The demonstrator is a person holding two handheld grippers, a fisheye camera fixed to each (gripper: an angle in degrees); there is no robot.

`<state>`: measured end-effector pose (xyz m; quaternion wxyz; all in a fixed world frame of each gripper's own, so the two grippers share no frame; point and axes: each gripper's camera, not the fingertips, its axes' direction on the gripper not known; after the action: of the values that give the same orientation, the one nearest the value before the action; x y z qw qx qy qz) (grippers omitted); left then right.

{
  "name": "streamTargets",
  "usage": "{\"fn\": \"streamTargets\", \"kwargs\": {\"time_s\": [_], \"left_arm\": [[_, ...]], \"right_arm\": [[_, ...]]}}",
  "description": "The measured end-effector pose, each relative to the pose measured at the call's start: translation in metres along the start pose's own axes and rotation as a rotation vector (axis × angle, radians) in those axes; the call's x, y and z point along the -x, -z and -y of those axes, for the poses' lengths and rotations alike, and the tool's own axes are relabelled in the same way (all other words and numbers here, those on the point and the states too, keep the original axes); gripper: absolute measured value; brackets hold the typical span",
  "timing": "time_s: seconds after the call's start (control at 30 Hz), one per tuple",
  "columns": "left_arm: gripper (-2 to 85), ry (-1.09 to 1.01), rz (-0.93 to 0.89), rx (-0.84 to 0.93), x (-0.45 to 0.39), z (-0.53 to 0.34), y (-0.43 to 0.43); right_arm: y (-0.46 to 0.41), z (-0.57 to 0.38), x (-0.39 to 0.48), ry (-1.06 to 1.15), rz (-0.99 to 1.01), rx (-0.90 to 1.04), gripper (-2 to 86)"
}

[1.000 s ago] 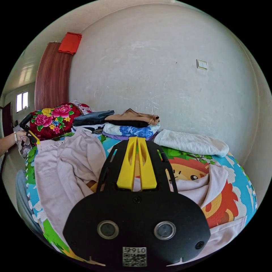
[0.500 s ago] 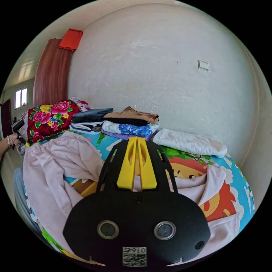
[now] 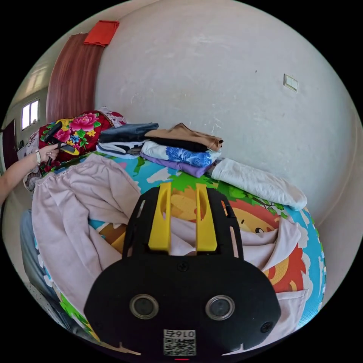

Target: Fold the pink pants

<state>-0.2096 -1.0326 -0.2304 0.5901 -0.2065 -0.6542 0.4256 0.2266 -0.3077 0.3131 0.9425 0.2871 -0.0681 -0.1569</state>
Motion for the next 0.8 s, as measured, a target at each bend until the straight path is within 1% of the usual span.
{"fn": "streamTargets", "kwargs": {"time_s": [0.03, 0.1, 0.17, 0.2, 0.23, 0.27, 0.3, 0.37, 0.47, 0.53, 0.57, 0.67, 0.7, 0.73, 0.8], "left_arm": [[10.2, 0.02, -0.02, 0.013, 0.0, 0.011, -0.011], [9.9, 0.031, -0.055, 0.053, -0.002, 0.025, -0.026], [7.1, 0.026, -0.076, 0.07, -0.009, 0.036, -0.031], [3.6, -0.008, -0.06, 0.055, -0.017, 0.041, -0.026], [1.2, -0.052, -0.05, 0.041, -0.026, 0.048, -0.017], [0.7, -0.066, -0.056, 0.038, -0.029, 0.052, -0.013], [-0.1, -0.072, -0.071, 0.038, -0.034, 0.061, -0.002], [-0.6, -0.06, -0.105, 0.023, -0.038, 0.075, 0.017], [-0.8, -0.035, -0.149, 0.014, -0.048, 0.1, 0.047], [-0.9, -0.052, -0.101, 0.052, -0.062, 0.119, 0.062], [-0.9, -0.056, -0.082, 0.064, -0.066, 0.124, 0.065], [-0.7, -0.076, 0.018, 0.106, -0.086, 0.145, 0.068], [-0.6, -0.082, 0.07, 0.112, -0.094, 0.151, 0.066], [-0.3, -0.085, 0.121, 0.113, -0.101, 0.157, 0.063], [0.5, -0.085, 0.17, 0.1, -0.11, 0.165, 0.06]], "right_arm": [[-0.004, 0.002, -0.002, 0.007, -0.017, 0.048, 10.6], [-0.019, 0.002, -0.013, 0.004, -0.157, 0.219, 12.3], [-0.027, -0.003, -0.026, -0.007, -0.248, 0.314, 12.3], [-0.031, -0.007, -0.037, -0.045, -0.268, 0.353, 11.5], [-0.033, -0.009, -0.043, -0.068, -0.267, 0.366, 10.8], [-0.039, -0.012, -0.052, -0.092, -0.231, 0.391, 8.6], [-0.048, -0.015, -0.057, -0.081, -0.162, 0.421, 5.5], [-0.063, -0.018, -0.056, -0.044, -0.104, 0.475, 1.9], [-0.07, -0.016, -0.05, -0.008, -0.189, 0.459, 0.1], [-0.068, -0.013, -0.051, -0.029, -0.269, 0.406, -0.2], [-0.062, -0.013, -0.054, -0.058, -0.31, 0.343, -0.4], [-0.047, -0.018, -0.073, -0.187, -0.315, 0.205, -0.5], [-0.049, -0.023, -0.082, -0.24, -0.377, 0.207, -0.5], [-0.052, -0.025, -0.085, -0.244, -0.42, 0.23, -0.5], [-0.079, -0.034, -0.092, -0.213, -0.567, 0.379, -0.5]]}}
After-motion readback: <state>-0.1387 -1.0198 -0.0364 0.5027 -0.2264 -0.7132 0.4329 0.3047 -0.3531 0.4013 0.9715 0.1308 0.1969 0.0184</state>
